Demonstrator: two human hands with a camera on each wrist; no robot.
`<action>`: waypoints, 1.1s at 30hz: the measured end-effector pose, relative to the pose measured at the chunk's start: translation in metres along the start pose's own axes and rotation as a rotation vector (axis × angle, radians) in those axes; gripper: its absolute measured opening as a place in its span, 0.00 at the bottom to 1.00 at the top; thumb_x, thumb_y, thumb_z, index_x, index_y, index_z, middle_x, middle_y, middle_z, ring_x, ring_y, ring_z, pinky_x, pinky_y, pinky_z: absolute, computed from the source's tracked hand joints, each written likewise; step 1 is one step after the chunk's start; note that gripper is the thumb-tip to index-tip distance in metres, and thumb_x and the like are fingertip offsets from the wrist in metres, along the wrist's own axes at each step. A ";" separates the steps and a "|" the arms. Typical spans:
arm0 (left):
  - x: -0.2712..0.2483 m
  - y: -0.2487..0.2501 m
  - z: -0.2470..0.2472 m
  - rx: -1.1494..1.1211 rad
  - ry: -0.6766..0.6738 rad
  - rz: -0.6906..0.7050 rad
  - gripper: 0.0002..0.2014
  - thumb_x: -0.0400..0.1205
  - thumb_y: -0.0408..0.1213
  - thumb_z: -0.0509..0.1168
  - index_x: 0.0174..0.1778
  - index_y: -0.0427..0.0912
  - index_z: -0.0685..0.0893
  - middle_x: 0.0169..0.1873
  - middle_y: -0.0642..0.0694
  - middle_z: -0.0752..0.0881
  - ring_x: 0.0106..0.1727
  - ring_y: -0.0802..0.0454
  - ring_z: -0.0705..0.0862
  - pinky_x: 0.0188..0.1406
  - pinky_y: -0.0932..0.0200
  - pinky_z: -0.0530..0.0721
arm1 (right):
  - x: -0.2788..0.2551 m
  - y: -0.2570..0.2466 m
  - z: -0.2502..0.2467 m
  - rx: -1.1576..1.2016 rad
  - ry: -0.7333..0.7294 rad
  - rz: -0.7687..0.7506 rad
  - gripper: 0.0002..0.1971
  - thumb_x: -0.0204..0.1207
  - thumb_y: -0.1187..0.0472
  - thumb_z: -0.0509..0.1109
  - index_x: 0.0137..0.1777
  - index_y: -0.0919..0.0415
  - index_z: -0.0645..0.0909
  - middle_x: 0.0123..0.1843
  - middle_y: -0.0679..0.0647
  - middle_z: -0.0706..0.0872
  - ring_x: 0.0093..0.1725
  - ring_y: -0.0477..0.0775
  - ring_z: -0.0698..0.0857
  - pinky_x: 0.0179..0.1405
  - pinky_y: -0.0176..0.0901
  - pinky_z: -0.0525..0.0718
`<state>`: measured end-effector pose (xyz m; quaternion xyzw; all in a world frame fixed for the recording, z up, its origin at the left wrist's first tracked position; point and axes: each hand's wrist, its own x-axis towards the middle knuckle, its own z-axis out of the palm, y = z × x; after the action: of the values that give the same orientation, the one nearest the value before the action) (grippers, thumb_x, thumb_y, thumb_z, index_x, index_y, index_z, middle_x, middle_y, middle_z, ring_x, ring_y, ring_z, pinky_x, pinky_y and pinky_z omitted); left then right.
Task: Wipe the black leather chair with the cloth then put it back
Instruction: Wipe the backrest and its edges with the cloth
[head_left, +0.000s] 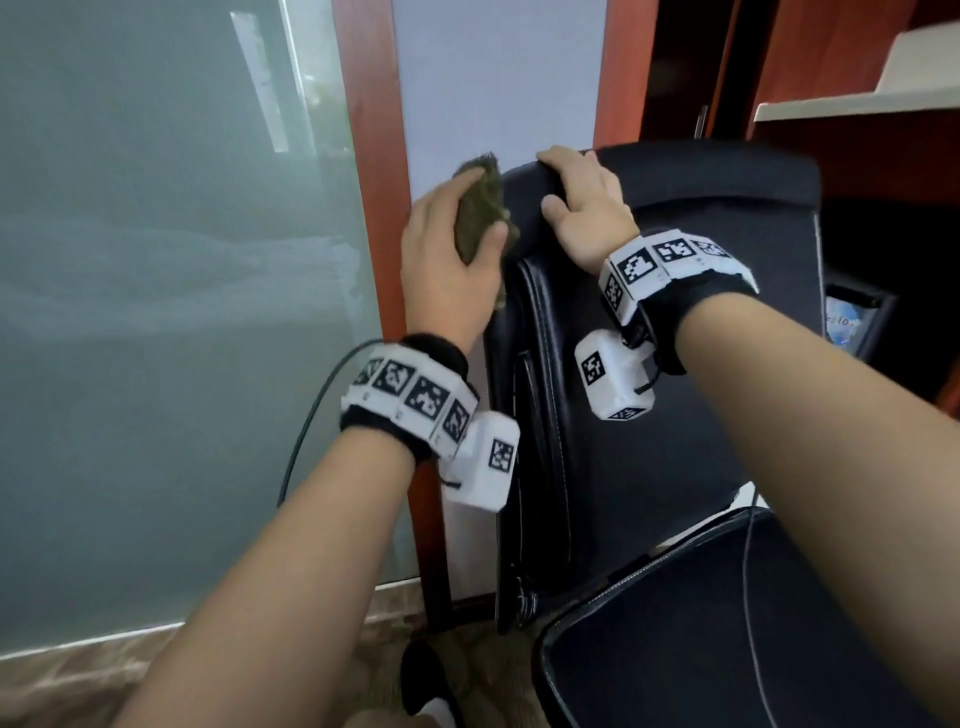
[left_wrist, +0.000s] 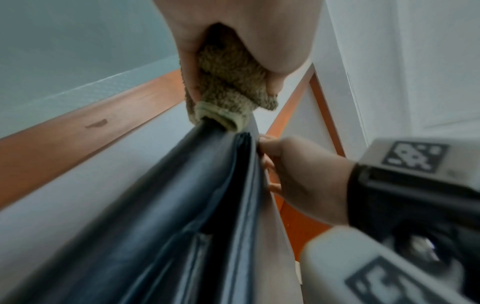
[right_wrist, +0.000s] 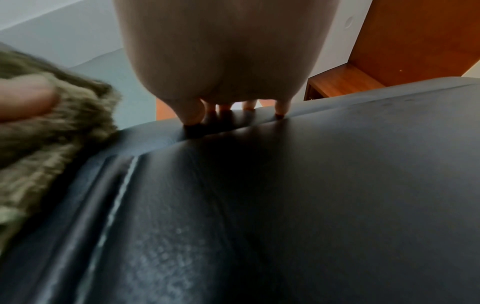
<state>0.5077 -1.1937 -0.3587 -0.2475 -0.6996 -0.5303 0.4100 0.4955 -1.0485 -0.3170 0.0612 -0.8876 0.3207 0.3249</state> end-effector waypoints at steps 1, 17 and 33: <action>0.007 0.002 0.003 0.005 -0.012 -0.006 0.22 0.75 0.35 0.65 0.67 0.40 0.79 0.62 0.42 0.80 0.64 0.49 0.77 0.67 0.62 0.70 | -0.001 0.000 0.000 -0.001 -0.007 -0.004 0.25 0.80 0.62 0.57 0.77 0.47 0.63 0.81 0.47 0.60 0.82 0.51 0.48 0.79 0.52 0.50; -0.021 -0.023 0.009 0.005 -0.094 -0.085 0.20 0.78 0.35 0.64 0.66 0.43 0.75 0.59 0.47 0.81 0.56 0.58 0.78 0.55 0.80 0.69 | -0.054 0.041 0.003 -0.147 -0.026 -0.084 0.24 0.78 0.59 0.60 0.75 0.55 0.68 0.78 0.54 0.66 0.76 0.57 0.64 0.74 0.54 0.63; -0.009 -0.019 0.007 -0.006 -0.068 -0.004 0.21 0.77 0.35 0.63 0.67 0.39 0.75 0.60 0.44 0.79 0.59 0.56 0.76 0.61 0.75 0.69 | -0.057 0.039 0.014 -0.111 0.059 -0.032 0.23 0.81 0.62 0.58 0.76 0.52 0.65 0.80 0.49 0.61 0.80 0.53 0.57 0.72 0.49 0.58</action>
<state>0.4961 -1.1926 -0.3773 -0.2650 -0.7120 -0.5245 0.3843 0.5201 -1.0320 -0.3803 0.0479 -0.8929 0.2675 0.3589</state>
